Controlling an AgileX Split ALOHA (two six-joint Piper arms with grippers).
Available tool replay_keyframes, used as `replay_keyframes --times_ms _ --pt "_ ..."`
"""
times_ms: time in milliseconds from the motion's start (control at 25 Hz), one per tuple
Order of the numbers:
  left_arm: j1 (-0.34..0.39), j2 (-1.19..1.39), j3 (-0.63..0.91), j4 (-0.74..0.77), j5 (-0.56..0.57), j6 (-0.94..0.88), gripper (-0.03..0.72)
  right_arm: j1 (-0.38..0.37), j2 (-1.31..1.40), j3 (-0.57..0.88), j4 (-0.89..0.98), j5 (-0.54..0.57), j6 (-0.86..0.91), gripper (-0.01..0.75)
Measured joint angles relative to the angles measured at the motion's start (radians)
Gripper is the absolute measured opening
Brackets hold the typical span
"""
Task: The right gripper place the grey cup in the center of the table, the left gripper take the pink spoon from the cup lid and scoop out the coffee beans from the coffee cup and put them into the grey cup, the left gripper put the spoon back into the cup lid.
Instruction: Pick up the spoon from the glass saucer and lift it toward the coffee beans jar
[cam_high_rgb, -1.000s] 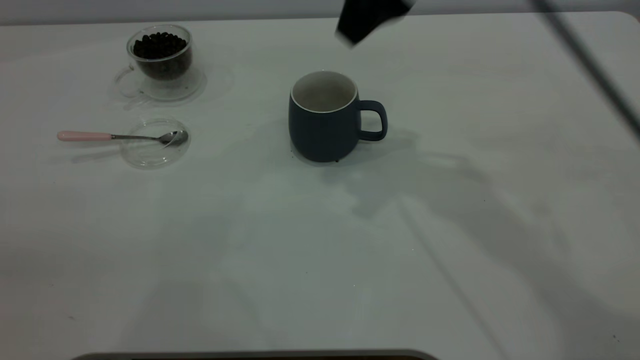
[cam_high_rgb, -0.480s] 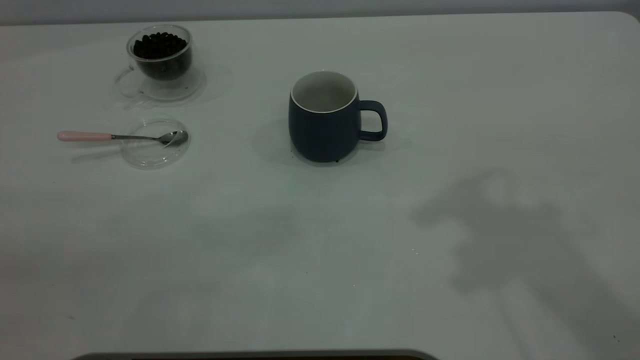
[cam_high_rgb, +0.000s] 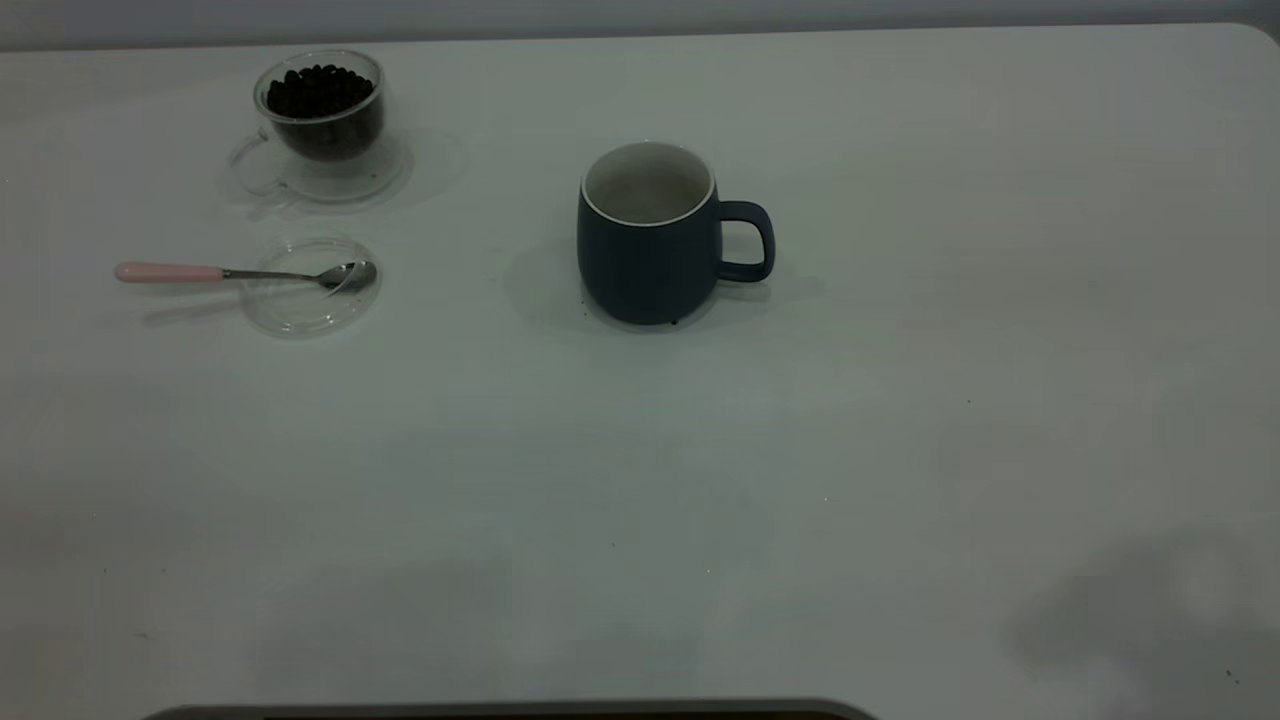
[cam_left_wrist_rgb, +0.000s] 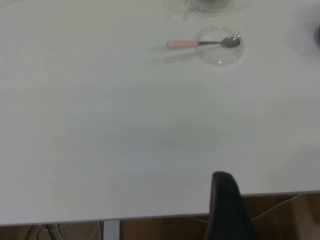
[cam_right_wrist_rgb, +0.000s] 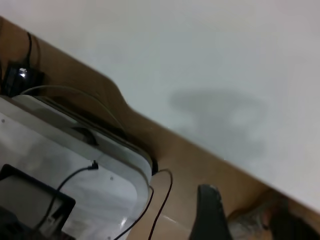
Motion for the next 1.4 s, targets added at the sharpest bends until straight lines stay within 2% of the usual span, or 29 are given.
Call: replay_keyframes --times_ms 200,280,640,960,1400 --pt "0.000 0.000 0.000 0.000 0.000 0.000 0.505 -0.002 -0.264 0.191 -0.002 -0.001 0.013 0.591" --pt "0.000 0.000 0.000 0.000 0.000 0.000 0.505 -0.025 -0.379 0.252 -0.002 -0.020 0.015 0.591" --pt "0.000 0.000 0.000 0.000 0.000 -0.001 0.505 -0.255 -0.745 0.367 -0.004 -0.061 0.015 0.591" --pt "0.000 0.000 0.000 0.000 0.000 -0.003 0.505 -0.414 -0.875 0.413 -0.024 -0.103 0.015 0.591" --pt "0.000 0.000 0.000 0.000 0.000 -0.003 0.505 -0.442 -0.923 0.413 -0.026 -0.106 0.015 0.591"
